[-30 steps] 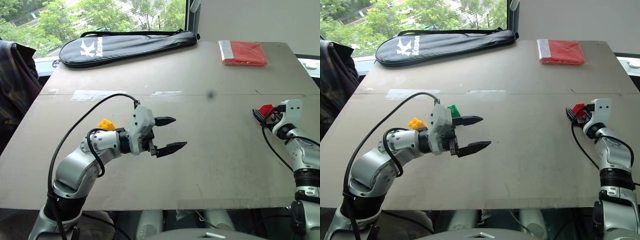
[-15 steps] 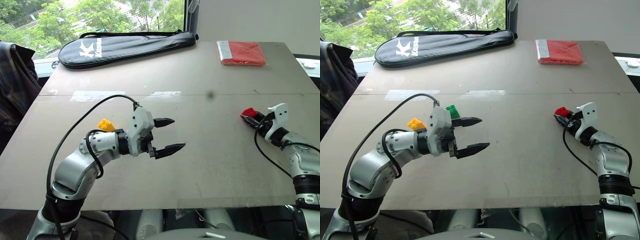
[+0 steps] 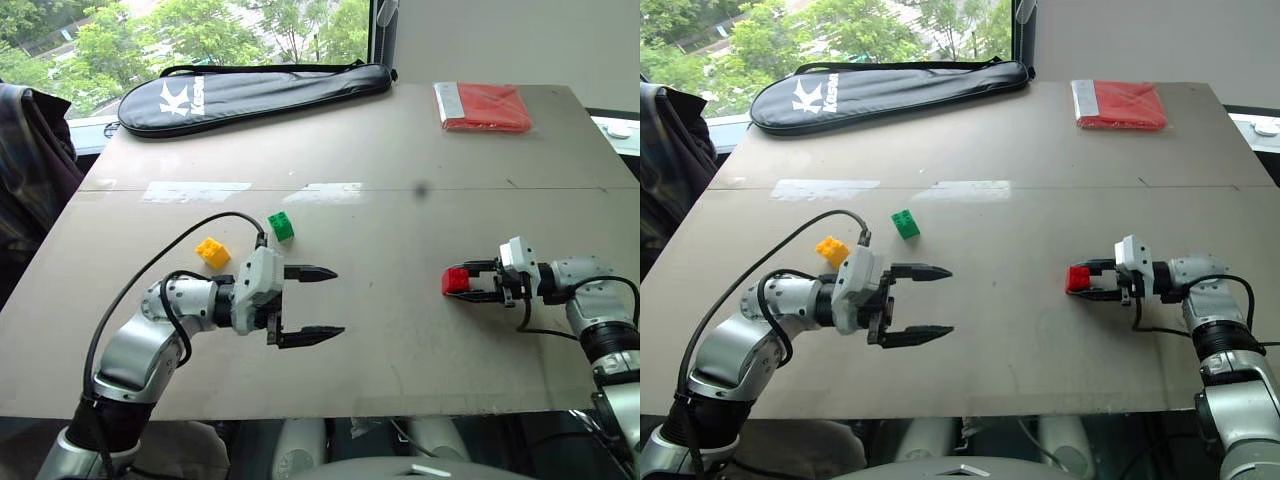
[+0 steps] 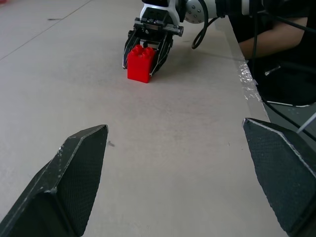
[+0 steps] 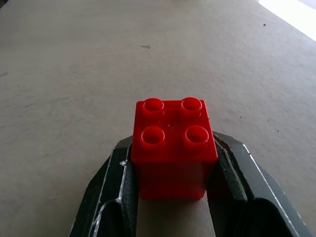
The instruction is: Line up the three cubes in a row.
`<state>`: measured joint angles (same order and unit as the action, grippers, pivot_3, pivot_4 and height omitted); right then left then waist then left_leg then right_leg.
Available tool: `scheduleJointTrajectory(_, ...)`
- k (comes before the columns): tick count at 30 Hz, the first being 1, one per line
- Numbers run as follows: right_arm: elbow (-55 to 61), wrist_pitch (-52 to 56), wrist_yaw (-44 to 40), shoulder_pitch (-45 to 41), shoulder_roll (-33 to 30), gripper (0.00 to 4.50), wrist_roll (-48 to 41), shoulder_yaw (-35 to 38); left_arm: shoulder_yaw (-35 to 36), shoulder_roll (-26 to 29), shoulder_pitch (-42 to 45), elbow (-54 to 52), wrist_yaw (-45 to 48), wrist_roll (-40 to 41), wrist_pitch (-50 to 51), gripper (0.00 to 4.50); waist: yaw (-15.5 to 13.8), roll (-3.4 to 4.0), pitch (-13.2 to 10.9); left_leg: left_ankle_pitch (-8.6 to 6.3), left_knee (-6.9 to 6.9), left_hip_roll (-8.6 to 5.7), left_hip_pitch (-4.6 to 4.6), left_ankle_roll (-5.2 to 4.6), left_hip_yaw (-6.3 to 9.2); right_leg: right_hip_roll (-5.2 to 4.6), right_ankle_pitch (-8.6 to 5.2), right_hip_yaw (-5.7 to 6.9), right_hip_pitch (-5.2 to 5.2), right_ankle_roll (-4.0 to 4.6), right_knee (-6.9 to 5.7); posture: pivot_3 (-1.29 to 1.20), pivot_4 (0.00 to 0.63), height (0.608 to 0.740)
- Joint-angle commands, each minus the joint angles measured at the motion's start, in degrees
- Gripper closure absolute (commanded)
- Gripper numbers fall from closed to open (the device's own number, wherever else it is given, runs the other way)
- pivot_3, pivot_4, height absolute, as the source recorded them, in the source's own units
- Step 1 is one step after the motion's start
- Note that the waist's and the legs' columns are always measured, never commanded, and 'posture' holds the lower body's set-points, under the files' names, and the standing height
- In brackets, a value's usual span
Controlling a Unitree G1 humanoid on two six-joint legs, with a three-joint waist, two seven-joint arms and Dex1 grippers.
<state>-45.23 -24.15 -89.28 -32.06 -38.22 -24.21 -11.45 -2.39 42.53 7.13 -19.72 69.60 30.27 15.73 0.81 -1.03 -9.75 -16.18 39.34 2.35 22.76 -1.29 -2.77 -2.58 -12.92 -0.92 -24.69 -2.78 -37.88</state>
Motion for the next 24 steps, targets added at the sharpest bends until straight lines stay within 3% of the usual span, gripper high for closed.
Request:
scheduleJointTrajectory(1, -2.73, -1.76, -3.22, -1.31, -2.45, 3.16, -4.42, -5.76, -0.3, -0.43, -0.13, -0.45, 1.61, -0.22, -2.6, 0.0, -0.12, 0.0, 0.0, 0.0, 0.0, 0.0, 0.0, 0.0, 0.0, -0.02, 0.0, 0.0, 0.01, 0.0, 0.0, 0.0, 0.15, 0.708)
scheduleJointTrajectory(14, -2.74, -1.03, -3.22, -4.83, -5.89, 3.16, -14.17, -21.29, -1.75, -1.63, 0.63, -0.15, 2.92, -0.49, -3.16, 0.0, -0.03, 0.0, 0.0, 0.0, 0.02, 0.0, -0.04, 0.0, 0.04, -0.04, 0.0, 0.03, 0.05, 0.0, -0.04, 0.0, 0.15, 0.708)
scheduleJointTrajectory(22, -4.55, -2.35, -3.22, -8.41, -6.39, 3.16, -15.94, -26.98, -1.79, -1.73, -0.53, -0.95, 2.45, -0.35, -3.04, 0.0, 0.02, 0.0, 0.0, 0.0, 0.03, 0.02, -0.05, 0.0, 0.06, -0.04, 0.01, 0.04, 0.05, 0.0, -0.06, 0.0, 0.15, 0.708)
scheduleJointTrajectory(24, -4.94, -2.19, -3.22, -8.94, -6.56, 2.12, -16.16, -27.92, -1.76, -1.82, -0.79, -1.25, 2.12, -0.3, -2.88, 0.0, 0.0, 0.0, 0.0, 0.0, 0.03, 0.02, -0.07, 0.0, 0.07, -0.04, 0.01, 0.02, 0.05, 0.0, -0.06, 0.0, 0.15, 0.708)
